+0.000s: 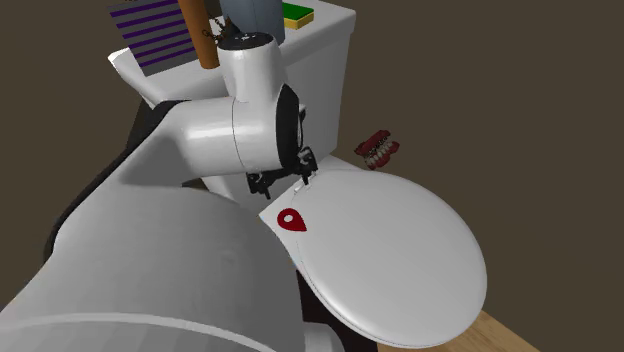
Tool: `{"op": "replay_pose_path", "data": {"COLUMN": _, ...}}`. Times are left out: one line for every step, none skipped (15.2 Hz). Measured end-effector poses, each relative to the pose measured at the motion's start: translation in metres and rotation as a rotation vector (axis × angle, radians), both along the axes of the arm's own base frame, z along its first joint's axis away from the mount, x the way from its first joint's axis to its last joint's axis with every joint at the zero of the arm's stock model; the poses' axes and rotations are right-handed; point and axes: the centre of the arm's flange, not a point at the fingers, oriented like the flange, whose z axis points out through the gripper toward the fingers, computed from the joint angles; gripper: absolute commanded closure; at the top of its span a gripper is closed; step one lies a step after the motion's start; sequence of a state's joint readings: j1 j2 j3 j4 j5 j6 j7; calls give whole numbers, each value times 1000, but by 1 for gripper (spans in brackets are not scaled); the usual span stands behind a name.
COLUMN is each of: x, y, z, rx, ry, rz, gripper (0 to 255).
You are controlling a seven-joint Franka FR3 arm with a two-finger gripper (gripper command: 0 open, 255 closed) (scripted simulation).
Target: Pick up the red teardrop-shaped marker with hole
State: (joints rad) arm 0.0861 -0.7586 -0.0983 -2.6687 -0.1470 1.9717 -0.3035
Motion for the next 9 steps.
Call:
{"op": "replay_pose_path", "data": {"x": 4, "y": 0, "z": -14, "rx": -3, "ry": 10, "rz": 30, "gripper": 0}}
{"op": "replay_pose_path", "data": {"x": 7, "y": 0, "z": -27, "rx": -6, "ry": 19, "rz": 61, "gripper": 0}}
{"op": "replay_pose_path", "data": {"x": 7, "y": 0, "z": -40, "rx": -9, "ry": 28, "rz": 91, "gripper": 0}}
{"op": "replay_pose_path", "data": {"x": 6, "y": 0, "z": -52, "rx": -11, "ry": 38, "rz": 121, "gripper": 0}}
{"op": "replay_pose_path", "data": {"x": 6, "y": 2, "z": -65, "rx": -14, "ry": 48, "rz": 152, "gripper": 0}}
{"op": "replay_pose_path", "data": {"x": 9, "y": 1, "z": -80, "rx": -17, "ry": 58, "rz": 181, "gripper": 0}}
{"op": "replay_pose_path", "data": {"x": 8, "y": 3, "z": -91, "rx": -20, "ry": 66, "rz": 212, "gripper": 0}}
{"op": "replay_pose_path", "data": {"x": 10, "y": 1, "z": -99, "rx": -23, "ry": 75, "rz": 241, "gripper": 0}}
{"op": "replay_pose_path", "data": {"x": 10, "y": 2, "z": -109, "rx": -24, "ry": 82, "rz": 262, "gripper": 0}}
